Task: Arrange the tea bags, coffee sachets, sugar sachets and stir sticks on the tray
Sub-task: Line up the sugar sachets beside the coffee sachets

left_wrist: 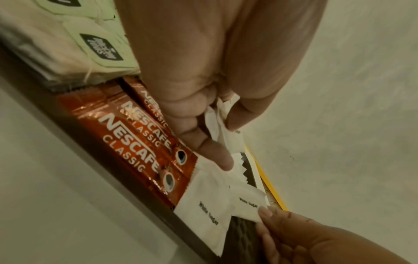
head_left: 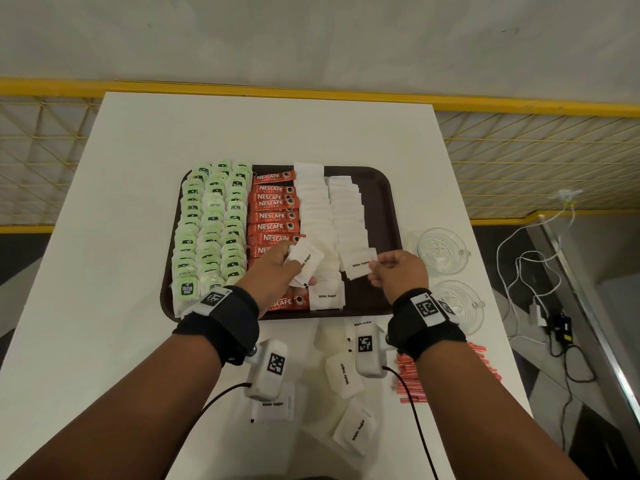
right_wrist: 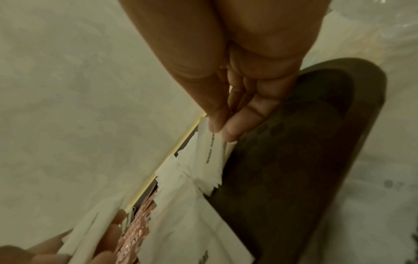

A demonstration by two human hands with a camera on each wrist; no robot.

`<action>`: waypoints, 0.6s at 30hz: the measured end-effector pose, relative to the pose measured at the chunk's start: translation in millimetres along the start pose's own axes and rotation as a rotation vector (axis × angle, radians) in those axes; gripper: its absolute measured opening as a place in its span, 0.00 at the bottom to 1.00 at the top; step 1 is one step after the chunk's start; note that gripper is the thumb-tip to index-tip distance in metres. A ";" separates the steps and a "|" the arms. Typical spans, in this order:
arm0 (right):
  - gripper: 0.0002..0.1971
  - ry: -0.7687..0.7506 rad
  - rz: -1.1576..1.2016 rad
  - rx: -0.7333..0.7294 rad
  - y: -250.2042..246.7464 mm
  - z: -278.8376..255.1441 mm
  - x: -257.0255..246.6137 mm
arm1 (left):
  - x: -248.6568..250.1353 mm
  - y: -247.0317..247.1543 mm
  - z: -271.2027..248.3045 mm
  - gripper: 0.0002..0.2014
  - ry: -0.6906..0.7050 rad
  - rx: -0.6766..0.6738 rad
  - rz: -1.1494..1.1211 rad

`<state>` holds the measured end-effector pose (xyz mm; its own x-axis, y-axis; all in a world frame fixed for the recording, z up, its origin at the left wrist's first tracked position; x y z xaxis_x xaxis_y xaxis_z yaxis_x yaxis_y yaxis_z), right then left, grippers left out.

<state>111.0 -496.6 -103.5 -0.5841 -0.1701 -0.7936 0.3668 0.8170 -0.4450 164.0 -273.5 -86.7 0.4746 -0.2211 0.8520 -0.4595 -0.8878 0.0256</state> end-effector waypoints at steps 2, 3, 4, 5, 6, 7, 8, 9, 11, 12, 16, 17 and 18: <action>0.04 0.017 -0.009 0.009 4.4 1.1 1.8 | -2.7 1.2 -0.6 0.17 0.002 -0.013 0.012; 0.04 0.025 -0.019 0.010 6.9 1.3 2.0 | -4.1 1.6 -0.5 0.19 0.002 -0.012 0.010; 0.05 0.034 -0.036 0.011 9.0 1.8 2.6 | -4.6 1.8 -0.5 0.20 0.005 -0.006 0.006; 0.05 0.039 -0.063 0.012 10.3 2.4 3.4 | -4.1 2.0 -1.2 0.20 0.010 0.003 0.005; 0.05 0.041 -0.100 0.018 10.8 3.5 4.3 | -3.0 2.0 -2.0 0.19 0.019 0.011 0.009; 0.07 0.037 -0.144 0.025 10.6 4.3 4.9 | -1.8 2.0 -2.7 0.18 0.030 0.015 0.019; 0.08 0.026 -0.195 0.034 9.8 5.3 5.3 | -1.0 1.8 -3.0 0.18 0.040 0.013 0.037; 0.09 0.004 -0.250 0.051 8.2 5.2 4.5 | 0.1 1.9 -3.8 0.17 0.049 0.007 0.061; 0.11 -0.077 -0.336 0.099 4.1 0.7 -3.3 | 0.6 2.2 -4.0 0.17 0.063 -0.007 0.115; 0.11 -0.134 -0.351 0.103 3.2 -3.8 -9.8 | 0.0 3.0 -3.4 0.17 0.066 -0.017 0.142; 0.12 -0.286 -0.278 -0.163 12.0 -22.3 -35.1 | 1.4 9.6 -1.6 0.17 0.086 -0.063 0.223; 0.09 -0.285 -0.255 -0.251 14.9 -25.9 -37.7 | 2.6 11.5 -1.5 0.17 0.094 -0.072 0.244; 0.07 -0.275 -0.231 -0.310 16.4 -27.0 -37.4 | 3.4 13.1 -1.2 0.18 0.099 -0.079 0.257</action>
<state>119.3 -461.9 -69.9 -0.3962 -0.4723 -0.7874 -0.0085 0.8594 -0.5112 158.7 -285.4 -82.8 0.2616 -0.3909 0.8825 -0.6141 -0.7728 -0.1602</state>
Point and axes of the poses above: each hand's wrist, its own z-axis towards the middle knuckle, its own y-axis out of the palm, x = y × z, the point moved 4 cm from there along z, towards the middle knuckle
